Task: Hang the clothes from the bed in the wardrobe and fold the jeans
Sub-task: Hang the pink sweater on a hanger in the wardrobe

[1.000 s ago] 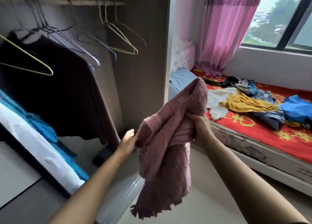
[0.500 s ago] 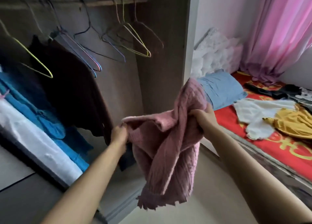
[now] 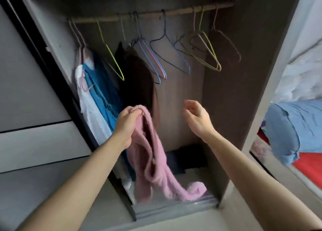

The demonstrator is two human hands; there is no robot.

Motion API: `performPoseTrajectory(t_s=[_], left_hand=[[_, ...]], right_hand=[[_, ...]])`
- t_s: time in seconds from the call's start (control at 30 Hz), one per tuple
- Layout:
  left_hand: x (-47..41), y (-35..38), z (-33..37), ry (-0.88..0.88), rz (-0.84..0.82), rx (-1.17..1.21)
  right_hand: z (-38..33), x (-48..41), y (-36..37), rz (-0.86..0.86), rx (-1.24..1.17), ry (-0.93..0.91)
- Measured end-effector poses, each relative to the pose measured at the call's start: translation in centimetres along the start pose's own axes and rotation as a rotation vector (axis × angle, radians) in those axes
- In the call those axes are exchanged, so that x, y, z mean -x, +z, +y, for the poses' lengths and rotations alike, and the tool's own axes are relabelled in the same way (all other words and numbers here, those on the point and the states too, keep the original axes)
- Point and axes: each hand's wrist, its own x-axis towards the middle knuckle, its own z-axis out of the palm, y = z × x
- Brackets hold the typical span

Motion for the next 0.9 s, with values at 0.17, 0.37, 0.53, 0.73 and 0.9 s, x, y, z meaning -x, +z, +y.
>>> performPoseTrajectory(t_s=[0.17, 0.37, 0.53, 0.73, 0.9], left_hand=[[-4.3, -5.9, -0.2, 0.046, 0.177, -0.039], [-8.6, -12.3, -2.2, 0.059, 0.252, -0.026], [-11.5, -14.5, -3.2, 0.009, 0.195, 0.025], [-12.6, -13.1, -4.6, -0.020, 0.070, 0.015], [-13.1, -11.8, -5.9, -0.034, 0.009, 0.012]], right_hand=[[-7.0, -5.7, 7.3, -0.121, 0.073, -0.160], [-13.3, -13.6, 17.2, -0.287, 0.131, -0.170], [-14.5, -17.3, 23.6, -0.225, 0.175, -0.075], [-15.2, -18.4, 25.7, -0.053, 0.126, -0.188], [-13.8, -16.7, 23.4, 0.064, 0.048, -0.326]])
